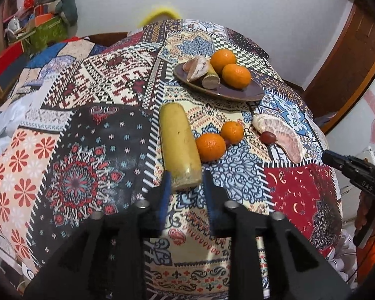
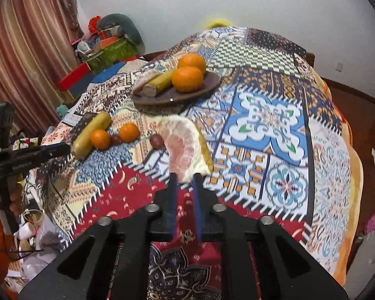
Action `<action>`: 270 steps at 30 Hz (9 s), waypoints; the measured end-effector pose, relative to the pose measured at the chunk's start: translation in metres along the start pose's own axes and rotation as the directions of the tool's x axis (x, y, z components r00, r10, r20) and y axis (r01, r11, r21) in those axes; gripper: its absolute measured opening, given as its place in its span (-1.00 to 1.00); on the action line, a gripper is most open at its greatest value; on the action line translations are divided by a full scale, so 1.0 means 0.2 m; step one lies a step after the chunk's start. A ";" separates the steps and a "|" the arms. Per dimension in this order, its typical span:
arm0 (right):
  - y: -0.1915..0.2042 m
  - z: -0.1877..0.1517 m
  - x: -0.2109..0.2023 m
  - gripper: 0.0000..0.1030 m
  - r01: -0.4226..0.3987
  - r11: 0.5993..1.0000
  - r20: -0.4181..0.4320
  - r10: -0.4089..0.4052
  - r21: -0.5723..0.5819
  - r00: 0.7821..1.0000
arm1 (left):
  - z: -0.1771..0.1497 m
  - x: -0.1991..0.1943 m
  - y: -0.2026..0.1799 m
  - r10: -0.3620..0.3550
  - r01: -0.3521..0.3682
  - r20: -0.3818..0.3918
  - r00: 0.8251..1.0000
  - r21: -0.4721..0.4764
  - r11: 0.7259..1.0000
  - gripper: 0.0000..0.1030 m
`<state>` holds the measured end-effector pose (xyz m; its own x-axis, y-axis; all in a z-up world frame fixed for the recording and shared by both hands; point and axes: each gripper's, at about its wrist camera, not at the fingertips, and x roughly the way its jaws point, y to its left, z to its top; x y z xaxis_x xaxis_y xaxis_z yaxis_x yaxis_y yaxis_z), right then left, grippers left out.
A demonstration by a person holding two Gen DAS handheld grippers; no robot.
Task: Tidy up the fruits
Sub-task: 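Grasp the second yellow cylinder with the left tool while the right tool grasps the pomelo half, then lift and carry the yellow cylinder and pomelo half onto the dark plate with both tools, then open both tools and withdraw from the plate, then grasp an orange with the right tool while the left tool grasps another orange, then carry both oranges onto the dark plate and open both tools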
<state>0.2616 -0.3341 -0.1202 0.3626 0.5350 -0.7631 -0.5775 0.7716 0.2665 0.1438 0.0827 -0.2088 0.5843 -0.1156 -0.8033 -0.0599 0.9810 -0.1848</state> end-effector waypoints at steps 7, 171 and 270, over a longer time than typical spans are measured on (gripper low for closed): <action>0.06 0.08 0.12 0.00 0.057 0.994 0.005 -0.057 -0.089 0.998 | 0.07 0.11 0.02 0.025 -0.025 -0.018 1.000 -0.020 0.999 -0.28; 0.29 0.35 0.18 0.06 0.006 0.994 0.072 0.002 -0.110 0.997 | 0.34 -0.05 -0.10 0.049 -0.067 0.140 0.989 0.125 0.990 -0.07; 0.04 0.52 0.51 -0.39 0.001 1.000 0.030 0.000 -0.021 1.000 | 0.59 0.46 -0.26 -0.093 0.081 0.106 0.990 0.110 0.991 -0.38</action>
<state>0.3709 -0.2376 -0.1342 0.3848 0.5451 -0.7449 -0.5928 0.7645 0.2533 0.2959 0.0394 -0.2056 0.6699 -0.1890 -0.7180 0.0772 0.9795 -0.1858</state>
